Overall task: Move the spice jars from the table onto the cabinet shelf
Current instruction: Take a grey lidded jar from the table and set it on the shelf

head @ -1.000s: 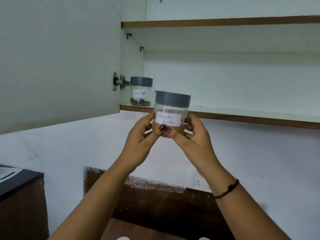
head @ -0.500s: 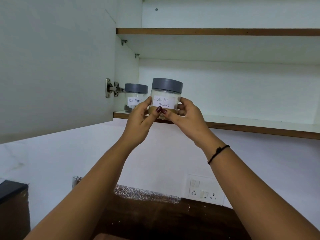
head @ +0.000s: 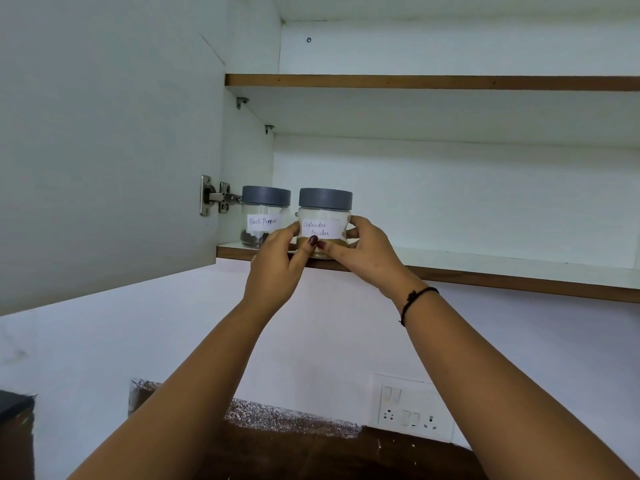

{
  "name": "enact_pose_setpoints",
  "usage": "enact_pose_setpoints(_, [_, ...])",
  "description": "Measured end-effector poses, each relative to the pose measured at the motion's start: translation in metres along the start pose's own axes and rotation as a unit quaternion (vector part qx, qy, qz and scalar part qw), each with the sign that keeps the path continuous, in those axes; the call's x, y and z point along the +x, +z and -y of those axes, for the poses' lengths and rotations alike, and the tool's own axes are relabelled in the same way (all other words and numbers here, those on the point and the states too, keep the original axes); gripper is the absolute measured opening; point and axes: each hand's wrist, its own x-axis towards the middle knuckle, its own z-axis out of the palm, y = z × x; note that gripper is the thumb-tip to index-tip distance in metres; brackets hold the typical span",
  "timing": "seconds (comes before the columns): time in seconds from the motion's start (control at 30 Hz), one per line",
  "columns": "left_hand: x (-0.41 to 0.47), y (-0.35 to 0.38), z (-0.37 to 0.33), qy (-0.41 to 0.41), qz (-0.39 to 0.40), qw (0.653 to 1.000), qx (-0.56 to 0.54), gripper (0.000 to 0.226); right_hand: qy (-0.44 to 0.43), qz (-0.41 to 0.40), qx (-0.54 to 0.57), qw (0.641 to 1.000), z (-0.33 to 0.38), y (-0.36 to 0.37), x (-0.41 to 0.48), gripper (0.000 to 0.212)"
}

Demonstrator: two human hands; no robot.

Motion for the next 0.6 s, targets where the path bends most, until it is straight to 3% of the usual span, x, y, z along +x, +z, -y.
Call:
enact_pose_setpoints(0.4, [0.002,0.005,0.01,-0.022,-0.092,0.995,0.046,0.034,0.036,-0.002,-0.1,0.994,-0.005,0.011,0.028,0.076])
enact_pose_setpoints(0.6, [0.003,0.006,0.009,-0.017,-0.106,0.992,0.061,0.036,0.042,-0.01,-0.128,0.991,-0.006,0.018,0.03,0.078])
